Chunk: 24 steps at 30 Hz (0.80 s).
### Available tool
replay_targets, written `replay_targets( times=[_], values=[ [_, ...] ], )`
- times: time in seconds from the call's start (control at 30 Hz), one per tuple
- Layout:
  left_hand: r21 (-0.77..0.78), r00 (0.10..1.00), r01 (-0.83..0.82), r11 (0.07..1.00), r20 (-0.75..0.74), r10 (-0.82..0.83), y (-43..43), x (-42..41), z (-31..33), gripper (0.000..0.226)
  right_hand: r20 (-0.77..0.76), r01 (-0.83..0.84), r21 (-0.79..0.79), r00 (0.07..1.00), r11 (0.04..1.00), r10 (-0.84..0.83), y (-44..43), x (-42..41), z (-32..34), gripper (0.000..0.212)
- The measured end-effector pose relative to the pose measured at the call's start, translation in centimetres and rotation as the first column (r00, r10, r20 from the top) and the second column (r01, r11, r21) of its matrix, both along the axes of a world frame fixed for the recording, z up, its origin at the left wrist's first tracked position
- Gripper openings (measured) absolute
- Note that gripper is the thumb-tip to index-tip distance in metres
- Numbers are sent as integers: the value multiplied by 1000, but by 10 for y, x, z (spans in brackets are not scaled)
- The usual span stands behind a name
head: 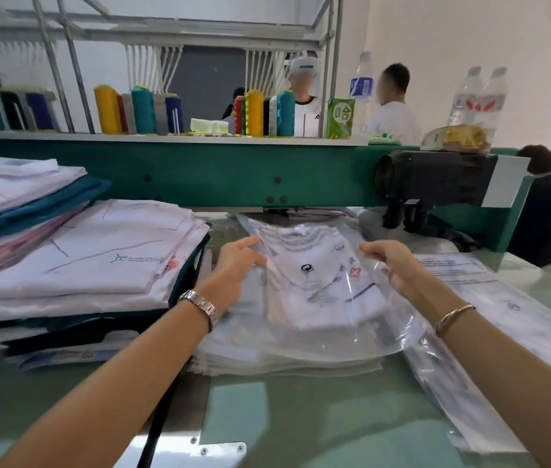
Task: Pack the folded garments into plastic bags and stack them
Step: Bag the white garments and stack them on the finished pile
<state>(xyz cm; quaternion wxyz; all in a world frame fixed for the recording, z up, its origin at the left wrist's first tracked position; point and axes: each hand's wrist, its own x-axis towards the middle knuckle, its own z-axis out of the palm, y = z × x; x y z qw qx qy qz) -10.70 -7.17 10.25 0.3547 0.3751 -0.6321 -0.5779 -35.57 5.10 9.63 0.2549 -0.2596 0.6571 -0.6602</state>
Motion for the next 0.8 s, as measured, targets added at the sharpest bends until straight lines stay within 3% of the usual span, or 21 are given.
replay_targets(
  times=[0.27,0.37,0.57,0.8],
  values=[
    [-35,966,197,980,-162,-200,67,-49,13,62,-1,91,-59,996,994,-91,90,-63,35,9],
    [-20,942,295,955,-162,-294,92,-75,2,64,-2,160,-57,987,986,-160,127,-82,40,24],
    [8,873,458,889,-190,-448,139,-118,-22,68,56,207,-45,977,977,-205,198,-113,31,21],
    [70,859,501,863,-164,-485,166,-146,-52,70,37,262,-13,965,965,-261,238,-152,-4,24]
  ],
)
